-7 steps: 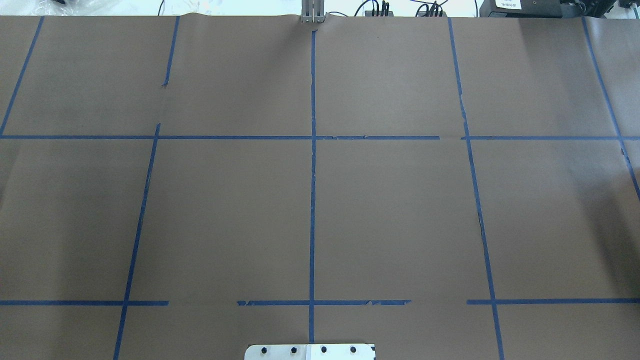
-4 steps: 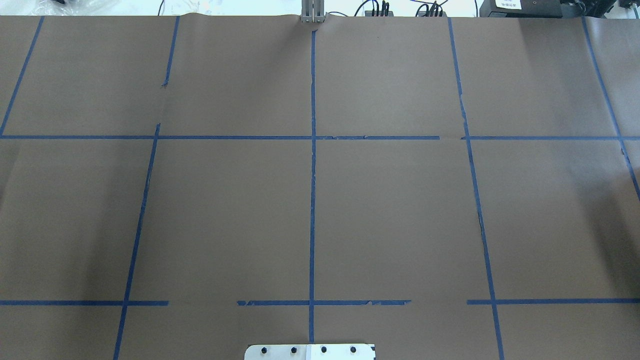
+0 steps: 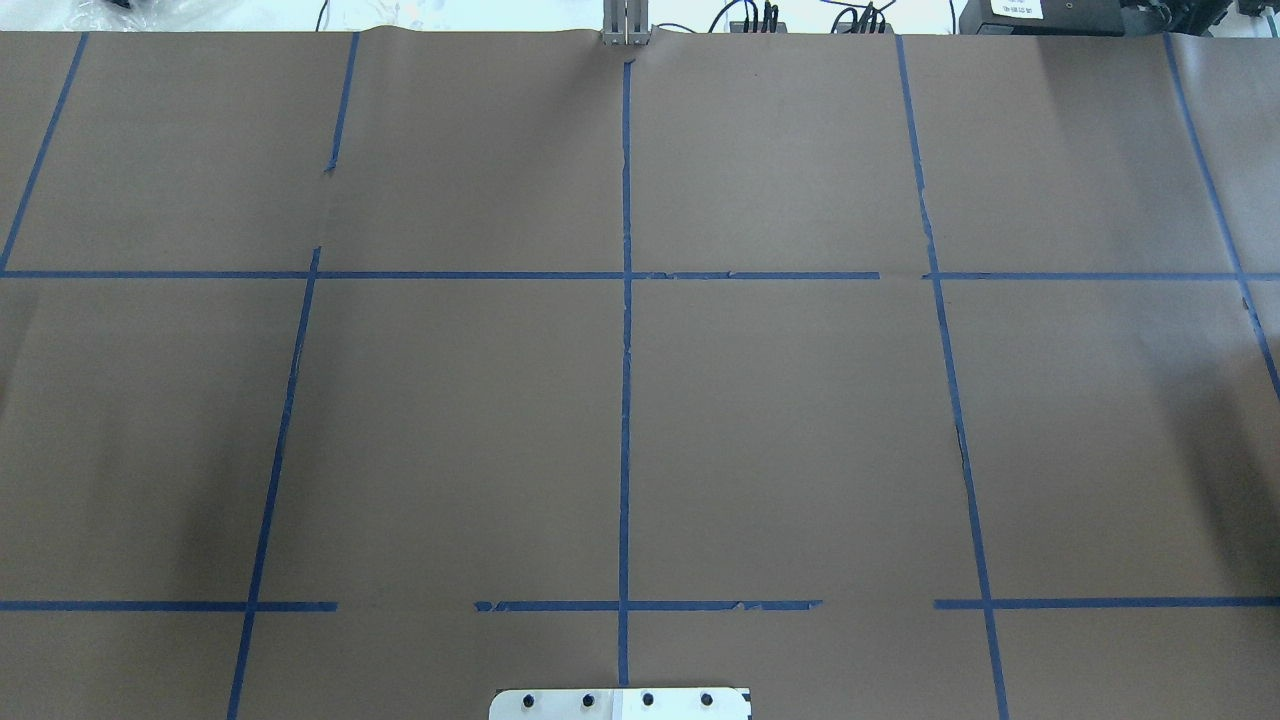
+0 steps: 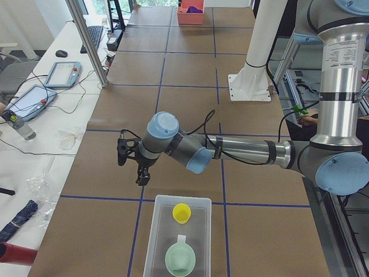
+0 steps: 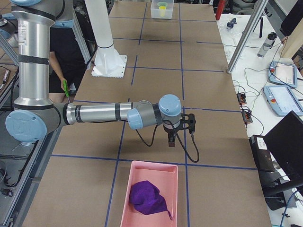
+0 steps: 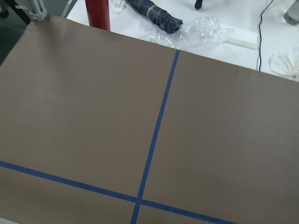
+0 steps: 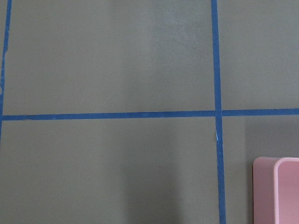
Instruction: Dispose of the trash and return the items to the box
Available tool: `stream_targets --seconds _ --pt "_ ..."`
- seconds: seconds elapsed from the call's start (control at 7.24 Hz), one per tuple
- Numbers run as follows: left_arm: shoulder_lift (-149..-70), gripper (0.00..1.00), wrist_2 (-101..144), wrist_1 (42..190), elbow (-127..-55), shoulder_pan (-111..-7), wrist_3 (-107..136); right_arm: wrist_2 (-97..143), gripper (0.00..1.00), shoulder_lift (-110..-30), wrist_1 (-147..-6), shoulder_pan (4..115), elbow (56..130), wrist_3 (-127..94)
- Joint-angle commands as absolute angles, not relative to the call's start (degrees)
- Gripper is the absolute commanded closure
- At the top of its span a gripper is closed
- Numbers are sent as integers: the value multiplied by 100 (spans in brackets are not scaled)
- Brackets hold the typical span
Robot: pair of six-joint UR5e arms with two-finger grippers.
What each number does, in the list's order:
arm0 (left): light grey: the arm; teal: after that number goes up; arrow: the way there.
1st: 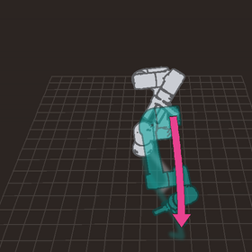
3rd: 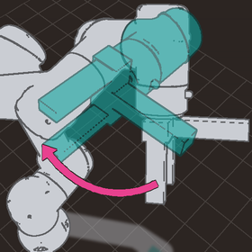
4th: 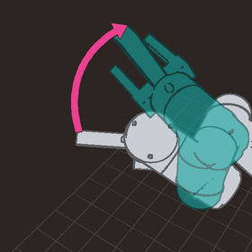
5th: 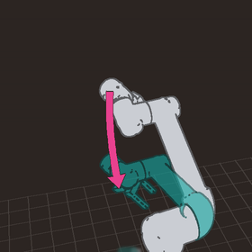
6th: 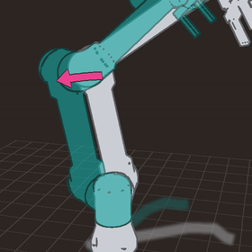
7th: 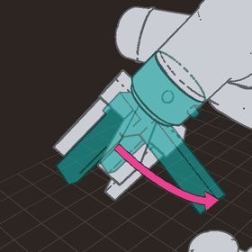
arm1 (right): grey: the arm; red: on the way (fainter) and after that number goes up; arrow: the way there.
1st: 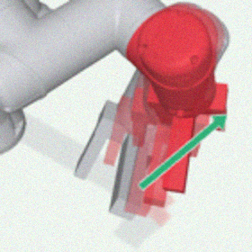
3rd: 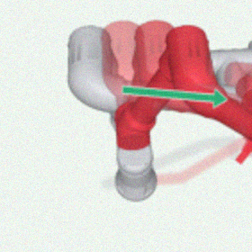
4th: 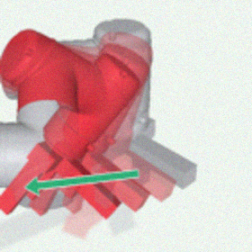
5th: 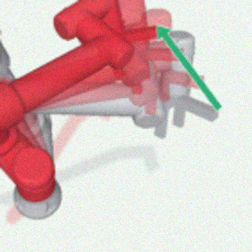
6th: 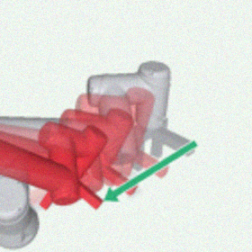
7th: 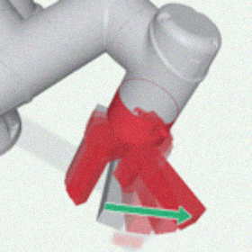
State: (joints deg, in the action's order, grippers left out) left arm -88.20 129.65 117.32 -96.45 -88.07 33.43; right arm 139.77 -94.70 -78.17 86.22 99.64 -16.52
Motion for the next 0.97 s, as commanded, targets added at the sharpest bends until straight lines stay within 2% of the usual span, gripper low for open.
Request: stream_targets --seconds 0.0,0.28,0.83 --pt "-9051 0 12964 10519 -9659 -8657 1654 13975 0 -9492 -7822 8622 9967 -1652" --pt "-9228 0 12946 9565 -9528 -8666 732 13983 0 -9527 -7822 8622 9967 -1652" --pt "-9150 0 12981 9580 -9194 -8684 246 13966 0 -9562 -7822 8622 9888 -1644"
